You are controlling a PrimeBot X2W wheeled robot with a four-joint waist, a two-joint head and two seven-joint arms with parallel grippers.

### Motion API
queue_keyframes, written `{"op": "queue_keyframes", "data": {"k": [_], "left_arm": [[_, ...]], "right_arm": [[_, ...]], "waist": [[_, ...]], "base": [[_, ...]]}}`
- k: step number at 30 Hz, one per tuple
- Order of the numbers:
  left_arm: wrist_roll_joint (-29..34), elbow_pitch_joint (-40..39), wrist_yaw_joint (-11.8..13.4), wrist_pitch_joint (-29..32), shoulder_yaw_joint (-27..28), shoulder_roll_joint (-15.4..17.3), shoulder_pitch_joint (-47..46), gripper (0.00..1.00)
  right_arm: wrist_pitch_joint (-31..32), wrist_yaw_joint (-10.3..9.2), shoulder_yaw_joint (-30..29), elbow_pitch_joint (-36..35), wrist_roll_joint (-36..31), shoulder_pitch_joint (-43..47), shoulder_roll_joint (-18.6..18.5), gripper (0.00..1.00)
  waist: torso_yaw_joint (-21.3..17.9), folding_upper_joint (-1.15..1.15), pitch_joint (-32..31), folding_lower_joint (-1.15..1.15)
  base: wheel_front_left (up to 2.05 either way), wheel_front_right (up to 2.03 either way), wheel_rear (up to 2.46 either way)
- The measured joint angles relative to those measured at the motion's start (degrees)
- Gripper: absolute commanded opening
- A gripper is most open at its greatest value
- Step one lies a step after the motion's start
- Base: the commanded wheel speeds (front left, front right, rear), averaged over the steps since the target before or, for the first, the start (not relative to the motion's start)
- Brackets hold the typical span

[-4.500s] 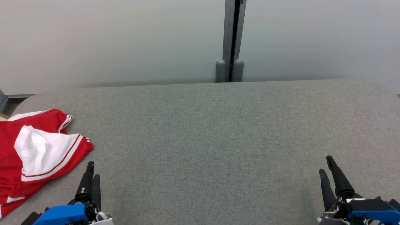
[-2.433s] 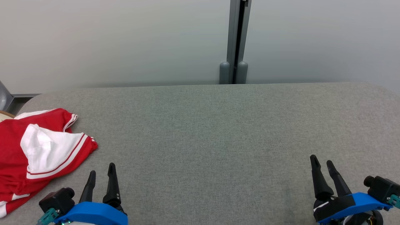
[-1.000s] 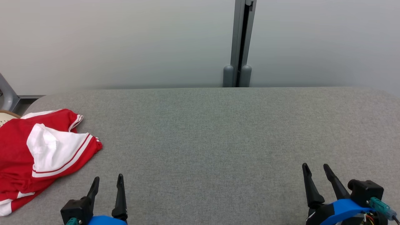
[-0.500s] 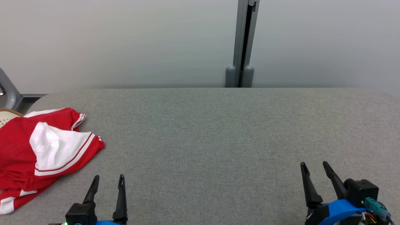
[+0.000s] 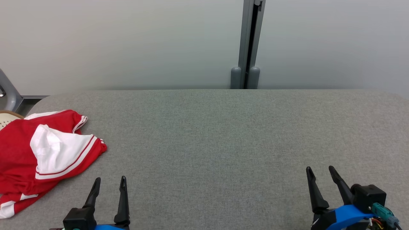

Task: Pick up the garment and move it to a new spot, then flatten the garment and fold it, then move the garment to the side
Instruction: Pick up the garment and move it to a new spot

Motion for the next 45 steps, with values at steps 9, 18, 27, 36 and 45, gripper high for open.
{"op": "queue_keyframes", "data": {"k": [9,18,27,36,45], "left_arm": [[-0.57,0.73,0.75,0.1,0.64,0.0,-0.1,1.0],[-0.89,-0.38,3.13,0.69,1.85,0.62,0.75,1.0],[-0.74,-3.89,5.44,1.36,2.6,1.46,3.55,1.0],[-1.4,-7.35,7.9,0.77,4.37,1.36,6.47,1.0],[-4.5,-10.34,7.16,3.91,5.34,1.74,6.26,1.0]], "right_arm": [[0.07,0.0,-0.89,-0.48,-0.35,1.04,-0.04,1.0],[0.47,0.05,-0.34,-0.94,-0.32,1.04,-0.05,1.0],[0.49,0.05,1.24,-0.88,-0.1,1.01,-0.05,1.0],[1.25,0.05,4.34,-0.27,-0.18,-1.6,-0.07,1.0],[0.85,0.07,4.05,0.57,0.07,-1.88,-0.03,1.0]], "waist": [[4.35,0.0,-0.02,0.0],[12.81,0.0,0.1,0.0],[23.3,0.0,0.11,0.0],[27.34,0.0,1.63,0.01],[27.07,0.0,1.21,0.01]], "base": [[0.0,0.0,0.0],[0.0,0.0,0.0],[0.0,0.0,0.0],[0.0,0.0,0.0],[0.0,0.0,0.0]]}}
